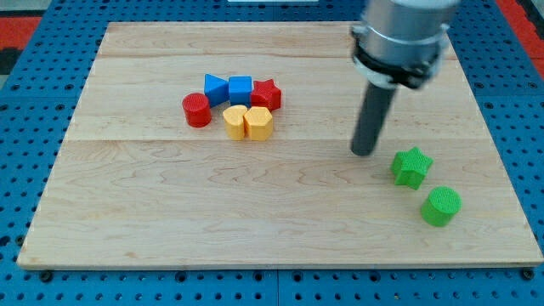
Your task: Push the yellow heart and yellow hexagon towards the right
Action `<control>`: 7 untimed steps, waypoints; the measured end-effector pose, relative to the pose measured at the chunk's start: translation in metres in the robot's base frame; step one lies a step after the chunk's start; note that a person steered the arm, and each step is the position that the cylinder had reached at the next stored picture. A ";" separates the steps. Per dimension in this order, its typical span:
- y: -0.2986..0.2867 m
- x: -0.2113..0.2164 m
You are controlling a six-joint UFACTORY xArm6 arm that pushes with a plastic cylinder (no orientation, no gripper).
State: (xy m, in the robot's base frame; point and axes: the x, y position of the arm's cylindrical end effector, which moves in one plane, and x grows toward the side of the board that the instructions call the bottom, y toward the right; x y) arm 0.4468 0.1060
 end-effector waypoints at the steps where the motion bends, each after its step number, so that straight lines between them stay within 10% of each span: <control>1: -0.004 -0.027; 5: -0.023 -0.010; 7: -0.212 0.012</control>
State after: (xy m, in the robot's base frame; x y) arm 0.4592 -0.1059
